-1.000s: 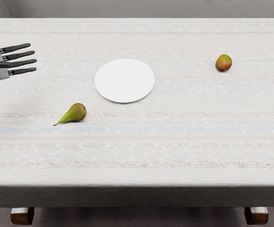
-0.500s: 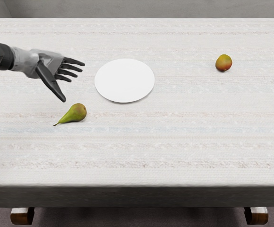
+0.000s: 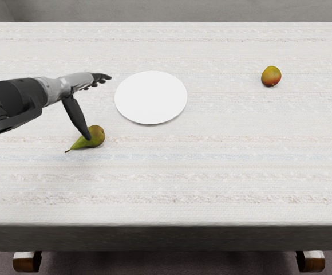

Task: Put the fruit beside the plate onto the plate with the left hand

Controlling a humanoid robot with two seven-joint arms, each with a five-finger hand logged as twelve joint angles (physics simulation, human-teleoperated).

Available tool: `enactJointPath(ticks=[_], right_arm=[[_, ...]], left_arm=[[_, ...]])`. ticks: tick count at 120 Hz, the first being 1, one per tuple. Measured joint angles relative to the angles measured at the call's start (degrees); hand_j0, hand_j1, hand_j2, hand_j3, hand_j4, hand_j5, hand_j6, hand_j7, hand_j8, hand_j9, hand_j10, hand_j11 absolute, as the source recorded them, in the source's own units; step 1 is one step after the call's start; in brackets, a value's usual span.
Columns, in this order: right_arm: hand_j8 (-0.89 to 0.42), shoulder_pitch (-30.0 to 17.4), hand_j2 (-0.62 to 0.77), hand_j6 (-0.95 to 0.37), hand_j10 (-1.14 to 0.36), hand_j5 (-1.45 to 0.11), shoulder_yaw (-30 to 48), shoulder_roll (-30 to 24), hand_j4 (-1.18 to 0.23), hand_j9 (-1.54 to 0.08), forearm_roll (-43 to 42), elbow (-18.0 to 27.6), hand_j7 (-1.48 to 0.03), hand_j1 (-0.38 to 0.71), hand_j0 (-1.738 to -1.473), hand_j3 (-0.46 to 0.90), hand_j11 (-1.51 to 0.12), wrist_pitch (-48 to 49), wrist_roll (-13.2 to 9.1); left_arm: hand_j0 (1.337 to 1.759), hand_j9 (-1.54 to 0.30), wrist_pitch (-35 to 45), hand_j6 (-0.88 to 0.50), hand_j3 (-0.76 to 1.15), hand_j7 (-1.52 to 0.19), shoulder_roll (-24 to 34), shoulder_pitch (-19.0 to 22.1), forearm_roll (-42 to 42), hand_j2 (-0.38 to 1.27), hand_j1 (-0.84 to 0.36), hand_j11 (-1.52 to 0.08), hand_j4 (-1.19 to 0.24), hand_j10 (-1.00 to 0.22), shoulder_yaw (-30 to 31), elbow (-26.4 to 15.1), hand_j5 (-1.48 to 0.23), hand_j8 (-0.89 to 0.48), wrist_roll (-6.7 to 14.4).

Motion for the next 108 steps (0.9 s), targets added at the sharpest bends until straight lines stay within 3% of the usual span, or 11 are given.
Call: enactJointPath(ticks=[10, 35, 59, 78, 108], right_arm=[[0.0, 0.01, 0.0, 0.0, 0.0, 0.0, 0.0, 0.0, 0.0, 0.0, 0.01, 0.0, 0.0, -0.35, -1.658, 0.0, 0.0, 0.0, 0.0], [0.0, 0.01, 0.0, 0.0, 0.0, 0.0, 0.0, 0.0, 0.0, 0.0, 0.01, 0.0, 0.0, -0.35, -1.658, 0.0, 0.0, 0.0, 0.0], [0.0, 0.0, 0.0, 0.0, 0.0, 0.0, 0.0, 0.0, 0.0, 0.0, 0.02, 0.0, 0.0, -0.35, -1.658, 0.0, 0.0, 0.0, 0.0], [0.0, 0.0, 0.0, 0.0, 0.0, 0.0, 0.0, 0.0, 0.0, 0.0, 0.01, 0.0, 0.0, -0.35, -1.658, 0.0, 0.0, 0.0, 0.0], [0.0, 0.01, 0.0, 0.0, 0.0, 0.0, 0.0, 0.0, 0.0, 0.0, 0.01, 0.0, 0.0, -0.35, -1.658, 0.0, 0.0, 0.0, 0.0]], left_arm=[[1.658, -0.07, 2.5, -0.06, 0.0, -0.07, -1.91, 2.68, 2.77, 0.01, 0.28, -0.07, -0.06, -0.06, 1.64, 0.0, -0.07, -0.06, 0.0], [1.658, -0.07, 5.16, -0.06, 0.0, -0.07, -5.03, 3.69, 7.78, 0.01, 0.29, -0.07, -0.06, -0.06, 3.8, 3.7, -0.07, -0.06, 0.0], [1.658, -0.07, 12.31, -0.06, 0.0, -0.07, -7.64, 3.73, 10.51, 0.01, 0.29, -0.07, -0.06, -0.05, 6.95, 7.87, -0.07, -0.06, 0.0], [1.658, -0.07, 13.57, -0.06, 0.0, -0.07, -10.83, 3.59, 11.02, 0.01, 0.29, -0.07, -0.05, -0.05, 8.6, 12.37, -0.07, -0.06, 0.0], [1.658, -0.07, 14.13, -0.06, 0.0, -0.07, -12.15, 3.76, 11.15, 0.01, 0.28, -0.07, -0.06, -0.06, 9.28, 15.73, -0.07, -0.06, 0.0]])
